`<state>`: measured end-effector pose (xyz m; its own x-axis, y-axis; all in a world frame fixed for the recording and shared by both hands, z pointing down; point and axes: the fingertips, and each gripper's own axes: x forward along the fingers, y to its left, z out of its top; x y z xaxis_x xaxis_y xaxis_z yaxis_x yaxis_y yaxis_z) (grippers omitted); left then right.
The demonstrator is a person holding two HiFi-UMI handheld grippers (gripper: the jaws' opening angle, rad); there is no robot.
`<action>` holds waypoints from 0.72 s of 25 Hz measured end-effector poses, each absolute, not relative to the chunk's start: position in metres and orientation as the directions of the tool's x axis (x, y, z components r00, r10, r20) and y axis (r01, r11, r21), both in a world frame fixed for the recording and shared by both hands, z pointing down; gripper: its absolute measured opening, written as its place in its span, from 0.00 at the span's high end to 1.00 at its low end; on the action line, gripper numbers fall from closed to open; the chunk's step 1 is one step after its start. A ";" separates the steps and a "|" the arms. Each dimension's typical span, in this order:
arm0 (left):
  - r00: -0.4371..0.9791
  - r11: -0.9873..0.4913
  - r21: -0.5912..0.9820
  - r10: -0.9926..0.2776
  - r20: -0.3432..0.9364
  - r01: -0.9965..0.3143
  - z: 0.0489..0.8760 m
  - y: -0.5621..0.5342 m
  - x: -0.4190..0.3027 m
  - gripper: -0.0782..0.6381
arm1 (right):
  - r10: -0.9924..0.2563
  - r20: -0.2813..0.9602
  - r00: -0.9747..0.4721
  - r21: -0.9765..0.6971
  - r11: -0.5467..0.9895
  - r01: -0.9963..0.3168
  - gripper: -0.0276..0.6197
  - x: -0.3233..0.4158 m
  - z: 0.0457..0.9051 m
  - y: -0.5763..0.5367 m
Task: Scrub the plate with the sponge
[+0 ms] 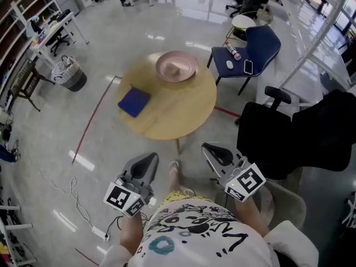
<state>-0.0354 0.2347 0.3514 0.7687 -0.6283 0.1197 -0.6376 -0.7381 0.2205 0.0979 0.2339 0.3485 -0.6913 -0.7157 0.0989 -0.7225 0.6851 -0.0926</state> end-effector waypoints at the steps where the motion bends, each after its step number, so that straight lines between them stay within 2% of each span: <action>1: 0.771 -0.741 0.219 -0.626 0.117 -0.635 0.350 0.228 -0.035 0.87 | -0.717 0.099 -0.690 -0.093 0.684 -0.724 0.91 0.097 0.348 0.228; 18: 0.835 -0.801 0.234 -0.537 0.125 -0.550 0.353 0.093 -0.046 0.87 | -0.762 0.107 -0.638 -0.102 0.630 -0.770 0.91 0.074 0.345 0.106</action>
